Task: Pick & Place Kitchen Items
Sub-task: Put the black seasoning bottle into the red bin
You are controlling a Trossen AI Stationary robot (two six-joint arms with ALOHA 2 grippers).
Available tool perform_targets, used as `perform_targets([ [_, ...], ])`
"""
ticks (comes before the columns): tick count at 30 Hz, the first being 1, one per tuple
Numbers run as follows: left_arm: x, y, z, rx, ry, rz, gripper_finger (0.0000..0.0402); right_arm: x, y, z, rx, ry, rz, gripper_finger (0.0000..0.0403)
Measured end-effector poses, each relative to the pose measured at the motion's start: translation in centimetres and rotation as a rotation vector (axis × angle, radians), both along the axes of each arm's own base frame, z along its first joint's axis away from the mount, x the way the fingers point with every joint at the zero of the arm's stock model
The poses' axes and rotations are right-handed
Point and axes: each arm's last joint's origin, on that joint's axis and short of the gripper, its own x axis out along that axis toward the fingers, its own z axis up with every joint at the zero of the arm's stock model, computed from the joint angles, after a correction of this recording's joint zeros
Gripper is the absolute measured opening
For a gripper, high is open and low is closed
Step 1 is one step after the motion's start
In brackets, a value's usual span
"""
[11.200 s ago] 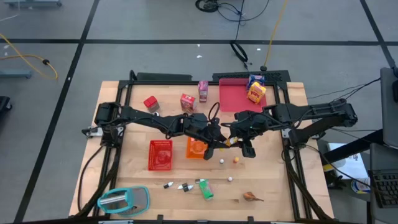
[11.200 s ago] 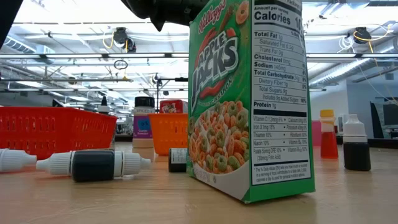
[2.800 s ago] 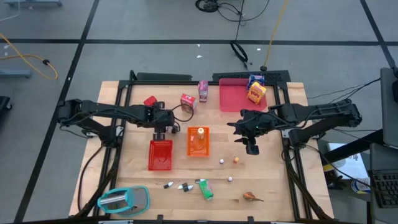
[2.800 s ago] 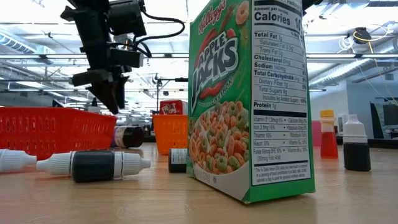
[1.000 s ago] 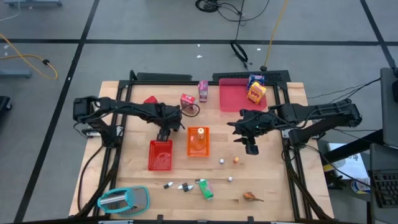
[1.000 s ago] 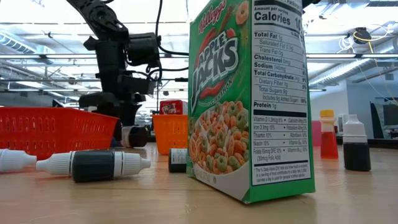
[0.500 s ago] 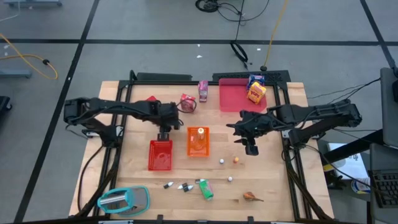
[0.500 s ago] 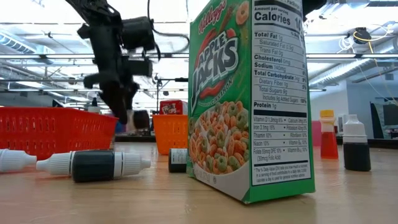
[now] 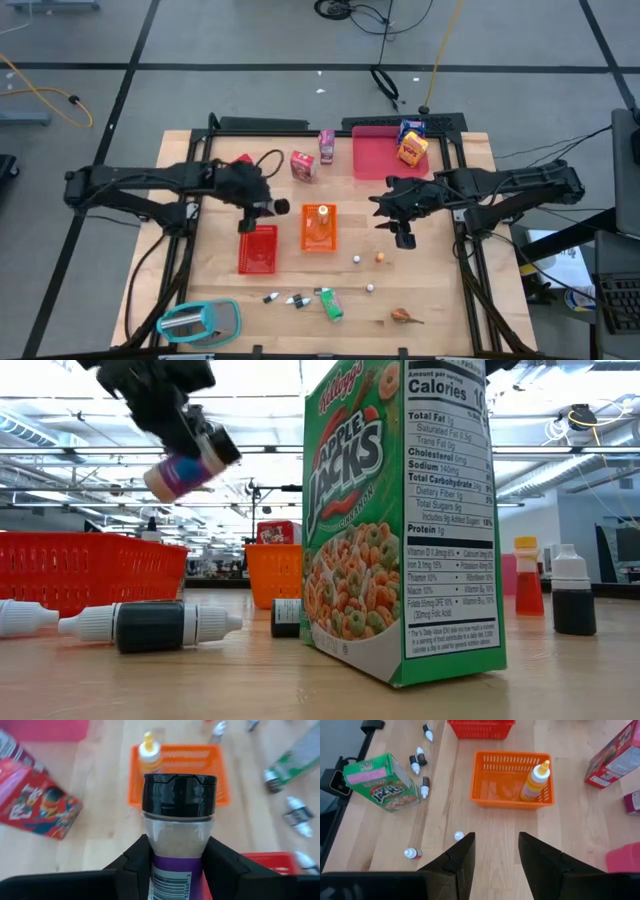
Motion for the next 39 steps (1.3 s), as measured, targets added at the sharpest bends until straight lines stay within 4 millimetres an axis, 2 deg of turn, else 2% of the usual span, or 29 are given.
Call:
perform_targets([
  [5, -1.3, -1.9, -0.3, -0.03, -0.117, -0.049, 0.013, 0.1, 0.0, 0.4, 0.006, -0.039, -0.002, 0.0141],
  [17, -3.8, -5.2, -5.4, -0.146, -0.397, -0.077, 0.0132, 0.2, 0.0, 0.5, 0.009, -0.057, -0.002, 0.0141],
  [35, -7.3, -8.4, -11.7, -0.203, -0.505, 0.061, 0.0133, 0.3, 0.0, 0.6, 0.009, -0.071, 0.0, 0.0141],
  [39, -8.1, -8.8, -12.4, -0.222, -0.56, 0.065, 0.0134, 0.3, 0.0, 0.6, 0.0, -0.075, 0.009, 0.0141],
])
